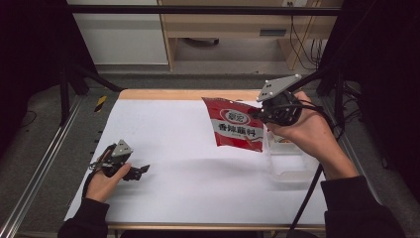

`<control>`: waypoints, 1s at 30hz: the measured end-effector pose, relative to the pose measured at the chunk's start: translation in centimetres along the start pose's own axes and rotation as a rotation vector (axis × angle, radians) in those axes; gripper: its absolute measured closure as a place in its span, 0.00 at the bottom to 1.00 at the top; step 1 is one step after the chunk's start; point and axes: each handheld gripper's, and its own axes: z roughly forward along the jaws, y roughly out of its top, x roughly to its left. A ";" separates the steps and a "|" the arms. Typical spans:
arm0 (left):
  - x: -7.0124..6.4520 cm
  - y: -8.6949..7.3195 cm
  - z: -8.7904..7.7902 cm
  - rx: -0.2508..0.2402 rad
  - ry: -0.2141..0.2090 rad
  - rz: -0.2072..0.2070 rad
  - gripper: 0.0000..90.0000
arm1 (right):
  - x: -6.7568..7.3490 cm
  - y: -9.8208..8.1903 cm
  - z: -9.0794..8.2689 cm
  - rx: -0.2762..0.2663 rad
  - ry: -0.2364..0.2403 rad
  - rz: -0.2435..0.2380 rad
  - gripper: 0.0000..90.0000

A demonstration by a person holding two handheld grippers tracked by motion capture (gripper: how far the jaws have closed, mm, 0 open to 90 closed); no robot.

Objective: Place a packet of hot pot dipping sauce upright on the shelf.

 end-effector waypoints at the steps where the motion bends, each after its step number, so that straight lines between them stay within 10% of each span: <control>1: 0.0 0.0 0.0 0.000 0.000 0.000 0.09 | -0.1 0.0 -0.2 -0.003 -0.002 0.000 1.00; 30: 0.0 0.1 -0.2 -0.013 0.005 0.003 0.09 | -2.4 -2.3 -4.4 -0.038 -0.086 0.058 1.00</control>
